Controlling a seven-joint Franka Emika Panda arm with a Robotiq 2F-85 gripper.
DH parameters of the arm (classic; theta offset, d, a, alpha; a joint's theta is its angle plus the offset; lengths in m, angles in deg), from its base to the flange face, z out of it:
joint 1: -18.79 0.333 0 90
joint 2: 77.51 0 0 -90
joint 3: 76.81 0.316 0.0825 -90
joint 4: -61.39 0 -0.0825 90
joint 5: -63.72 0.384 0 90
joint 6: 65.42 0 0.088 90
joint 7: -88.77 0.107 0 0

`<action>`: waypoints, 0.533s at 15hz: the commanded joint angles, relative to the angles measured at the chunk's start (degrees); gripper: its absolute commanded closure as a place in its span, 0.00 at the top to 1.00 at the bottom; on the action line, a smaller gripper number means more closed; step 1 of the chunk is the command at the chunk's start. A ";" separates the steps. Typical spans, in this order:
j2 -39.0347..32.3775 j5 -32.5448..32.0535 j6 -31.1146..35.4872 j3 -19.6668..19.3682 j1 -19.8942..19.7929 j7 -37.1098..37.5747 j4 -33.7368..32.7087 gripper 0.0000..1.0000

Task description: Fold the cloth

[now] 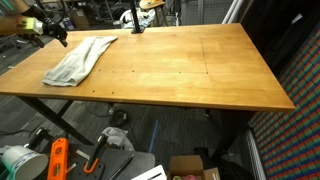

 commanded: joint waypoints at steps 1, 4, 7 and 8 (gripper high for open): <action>7.80 -12.07 -2.83 -2.20 0.24 10.34 4.16 1.00; 10.07 -25.96 -10.01 -0.76 -2.62 22.26 3.68 1.00; 9.00 -33.83 -17.91 -0.16 -3.66 30.20 -0.05 1.00; 8.34 -30.32 -13.60 -2.04 -1.67 26.18 2.07 1.00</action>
